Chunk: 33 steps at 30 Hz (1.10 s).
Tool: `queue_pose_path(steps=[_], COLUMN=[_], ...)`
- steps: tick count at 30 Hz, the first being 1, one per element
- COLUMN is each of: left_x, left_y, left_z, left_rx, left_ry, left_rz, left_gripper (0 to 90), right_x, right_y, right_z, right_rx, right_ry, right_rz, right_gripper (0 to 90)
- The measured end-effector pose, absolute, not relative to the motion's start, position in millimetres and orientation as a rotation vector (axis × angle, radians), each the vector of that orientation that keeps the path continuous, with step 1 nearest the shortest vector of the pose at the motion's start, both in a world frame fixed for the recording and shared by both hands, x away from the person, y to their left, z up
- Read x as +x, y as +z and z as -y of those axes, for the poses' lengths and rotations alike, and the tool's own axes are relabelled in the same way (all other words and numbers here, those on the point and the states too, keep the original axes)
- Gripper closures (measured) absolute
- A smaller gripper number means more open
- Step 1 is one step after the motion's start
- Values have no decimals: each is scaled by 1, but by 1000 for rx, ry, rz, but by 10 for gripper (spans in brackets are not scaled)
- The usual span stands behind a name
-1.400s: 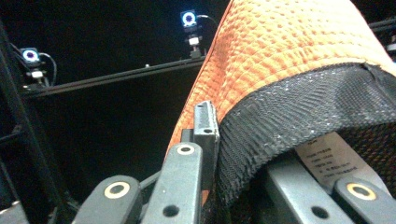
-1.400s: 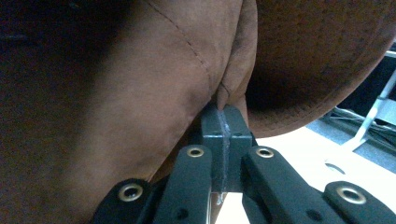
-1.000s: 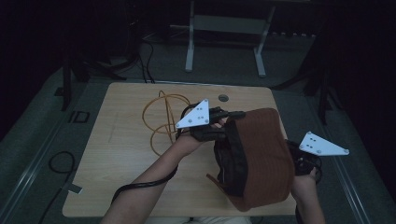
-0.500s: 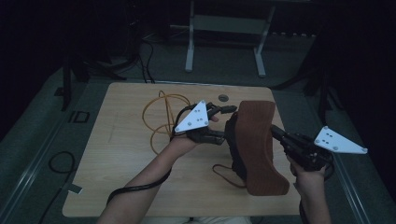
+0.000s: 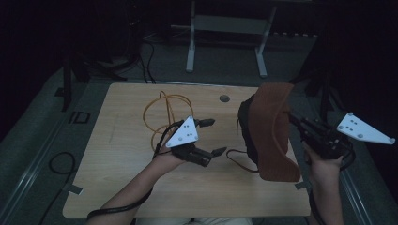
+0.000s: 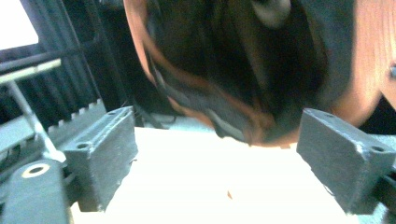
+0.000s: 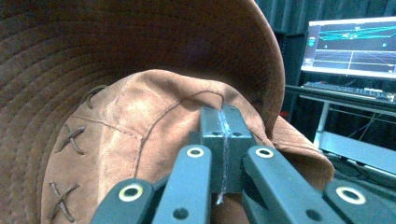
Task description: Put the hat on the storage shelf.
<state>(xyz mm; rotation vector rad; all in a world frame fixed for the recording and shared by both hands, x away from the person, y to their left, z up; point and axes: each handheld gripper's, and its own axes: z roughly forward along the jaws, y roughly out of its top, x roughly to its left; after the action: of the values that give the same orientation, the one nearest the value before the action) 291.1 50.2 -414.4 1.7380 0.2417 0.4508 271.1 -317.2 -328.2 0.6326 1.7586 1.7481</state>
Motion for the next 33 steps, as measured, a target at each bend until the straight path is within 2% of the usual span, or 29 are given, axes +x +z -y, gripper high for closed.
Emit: queue_pose_path(steps=[5, 16, 25, 33], left_x=[274, 251, 238, 229], left_y=[-435, -488, -533, -549], left_z=[-71, -137, -174, -203], left_rx=[1826, 1866, 1875, 1851], left_ry=[454, 527, 573, 605], left_rz=[-285, -491, -645, -736], left_gripper=[91, 90, 89, 89], right_x=[281, 314, 349, 373], right_y=[-313, -269, -260, -260], right_z=[313, 273, 225, 178], right_rx=[618, 561, 549, 523], right_ry=[1752, 1713, 1696, 1673], right_rz=[-1748, -1748, -1811, -1873], right_gripper=[900, 900, 900, 900])
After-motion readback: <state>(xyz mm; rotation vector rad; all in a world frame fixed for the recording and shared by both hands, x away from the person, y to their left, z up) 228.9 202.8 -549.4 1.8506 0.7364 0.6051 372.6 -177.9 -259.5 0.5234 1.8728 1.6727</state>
